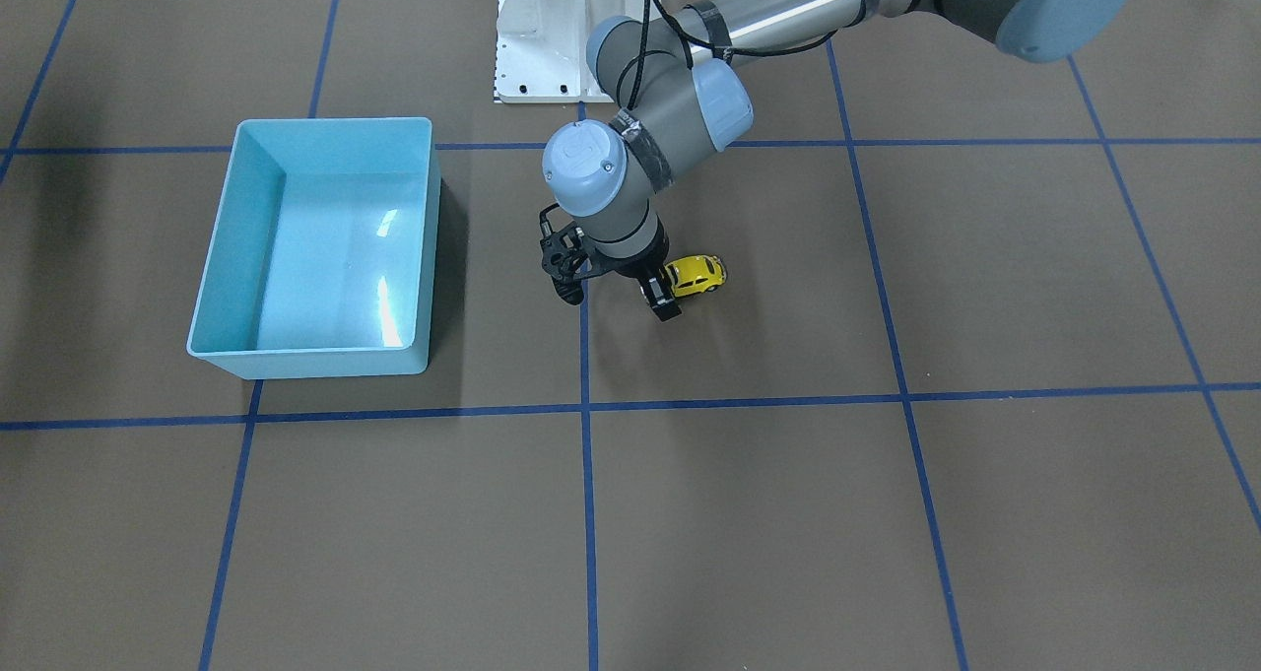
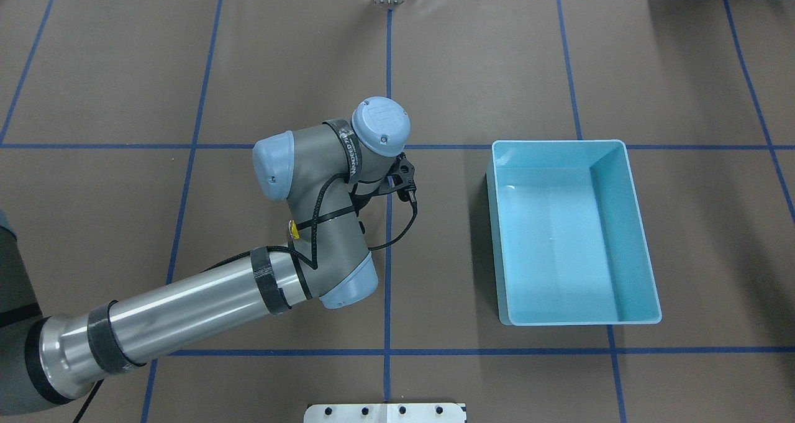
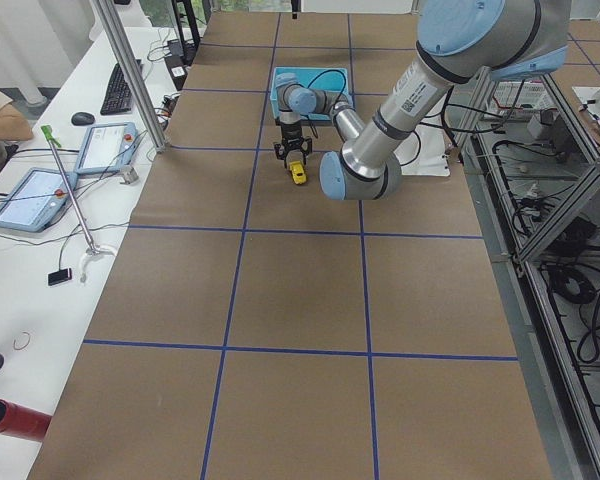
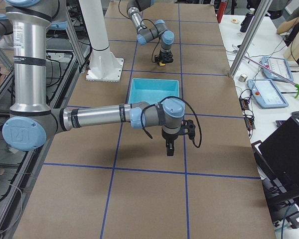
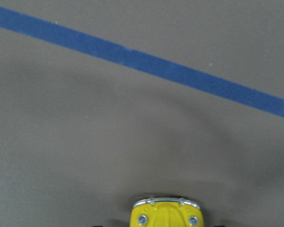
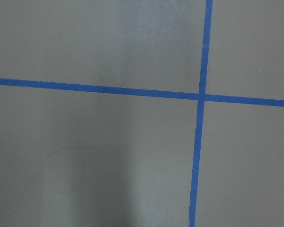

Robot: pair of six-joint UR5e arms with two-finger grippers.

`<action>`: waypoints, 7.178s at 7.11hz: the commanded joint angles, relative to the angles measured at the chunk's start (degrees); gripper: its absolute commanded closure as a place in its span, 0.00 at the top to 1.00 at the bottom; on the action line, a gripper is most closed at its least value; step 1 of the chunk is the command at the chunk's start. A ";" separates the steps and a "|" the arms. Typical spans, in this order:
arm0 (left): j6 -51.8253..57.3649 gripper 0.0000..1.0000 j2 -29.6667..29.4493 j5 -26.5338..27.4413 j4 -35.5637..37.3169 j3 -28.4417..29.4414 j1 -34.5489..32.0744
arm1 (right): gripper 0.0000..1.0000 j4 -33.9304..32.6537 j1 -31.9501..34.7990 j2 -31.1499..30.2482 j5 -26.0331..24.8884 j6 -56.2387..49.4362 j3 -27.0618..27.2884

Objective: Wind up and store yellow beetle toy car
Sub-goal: 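Press the held car onto the table with the left gripper, then drag the car backward along the table with the left gripper to wind it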

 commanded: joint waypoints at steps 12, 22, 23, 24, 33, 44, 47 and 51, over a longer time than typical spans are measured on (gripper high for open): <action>20.63 0.04 25.55 -2.52 -6.67 -28.97 -6.98 | 1.00 0.00 -0.18 0.10 -0.30 0.09 -0.01; 20.90 0.02 33.47 -5.79 -25.57 -24.92 -8.04 | 1.00 0.00 -0.79 0.10 -0.38 0.18 -0.01; 20.90 0.02 33.47 -5.88 -25.58 -24.92 -8.04 | 1.00 0.00 -0.79 0.18 -0.38 0.09 -0.01; 20.98 0.02 33.47 -5.88 -25.58 -24.84 -8.04 | 1.00 0.00 -0.79 0.10 -0.38 0.18 -0.01; 21.34 0.02 35.57 -9.66 -28.12 -23.34 -9.88 | 1.00 0.00 -1.06 0.10 -0.38 0.09 0.08; 23.36 0.02 42.43 -14.05 -36.02 -23.34 -12.70 | 1.00 0.00 -1.32 0.01 -0.38 0.09 0.08; 24.23 0.02 43.93 -14.66 -37.35 -23.43 -13.66 | 1.00 0.00 -1.32 -0.08 -0.38 0.09 0.17; 25.64 0.02 46.73 -16.77 -38.58 -23.43 -15.50 | 1.00 0.00 -1.32 -0.08 -0.38 0.09 0.17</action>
